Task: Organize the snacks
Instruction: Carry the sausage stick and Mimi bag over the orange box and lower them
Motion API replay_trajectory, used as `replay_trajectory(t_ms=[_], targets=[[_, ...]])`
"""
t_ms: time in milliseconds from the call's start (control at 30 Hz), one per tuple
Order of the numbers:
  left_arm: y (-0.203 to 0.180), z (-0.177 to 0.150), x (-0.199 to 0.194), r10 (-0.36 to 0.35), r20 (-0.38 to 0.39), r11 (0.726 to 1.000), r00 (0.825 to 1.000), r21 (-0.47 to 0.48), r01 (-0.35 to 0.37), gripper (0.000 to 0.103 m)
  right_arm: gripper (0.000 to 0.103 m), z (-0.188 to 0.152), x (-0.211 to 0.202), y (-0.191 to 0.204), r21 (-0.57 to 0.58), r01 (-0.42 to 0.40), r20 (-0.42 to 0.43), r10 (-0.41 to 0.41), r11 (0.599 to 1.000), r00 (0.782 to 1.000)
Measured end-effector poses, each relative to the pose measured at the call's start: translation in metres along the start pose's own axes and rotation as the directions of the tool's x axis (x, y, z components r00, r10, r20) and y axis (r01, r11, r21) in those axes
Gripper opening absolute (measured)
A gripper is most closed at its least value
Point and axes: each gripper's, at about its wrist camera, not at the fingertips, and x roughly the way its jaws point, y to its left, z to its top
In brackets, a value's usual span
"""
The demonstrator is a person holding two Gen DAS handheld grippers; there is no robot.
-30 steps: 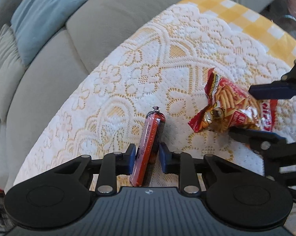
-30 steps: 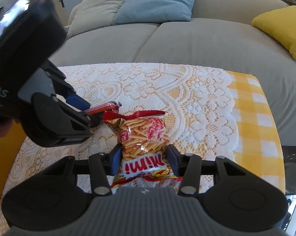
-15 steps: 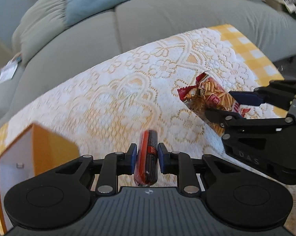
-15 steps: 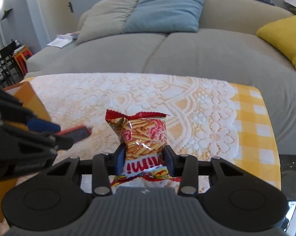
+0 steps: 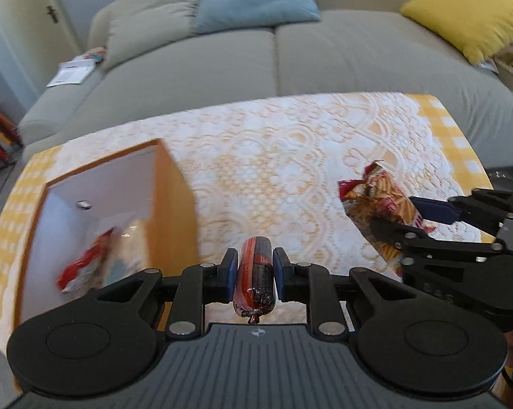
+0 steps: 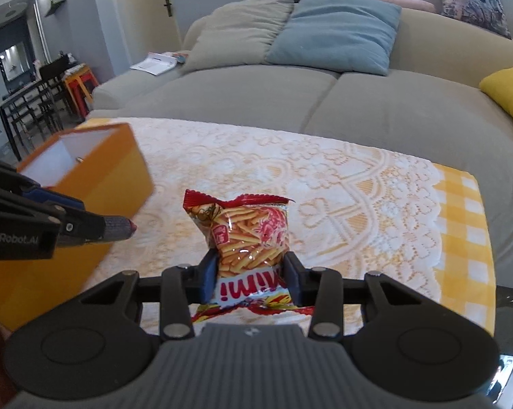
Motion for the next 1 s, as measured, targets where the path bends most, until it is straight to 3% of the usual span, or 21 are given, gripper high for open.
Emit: replay_trajectory(t_ms=[267,433,667,1000], targets=[[0.060,-0.014,-0.038,0.031,0.058,0.996,0.998,-0.084,-0.026,0.024,0.039,0.010,-0.025,0.045,-0.002,-0.132,0.023,0.132,0.991,0.991],[0.102,-0.018,-0.045,0.110,0.071,0.990,0.991,-0.094,-0.103,0.024,0.039,0.029,-0.027,0.079,-0.017,-0.230,0.020,0.230,0.973,0.973],[0.162,-0.008,-0.035,0.130,0.072,0.984,0.989,-0.133,-0.119,0.024,0.039,0.072,-0.006,0.138,-0.077,-0.337,-0.011,0.337,0.938,0.941],[0.189,0.011,0.021,0.110,0.067,0.992,0.992,-0.062,-0.106,0.024,0.039,0.121,0.070,0.193,-0.183,-0.345,-0.131,0.325,0.921,0.937]])
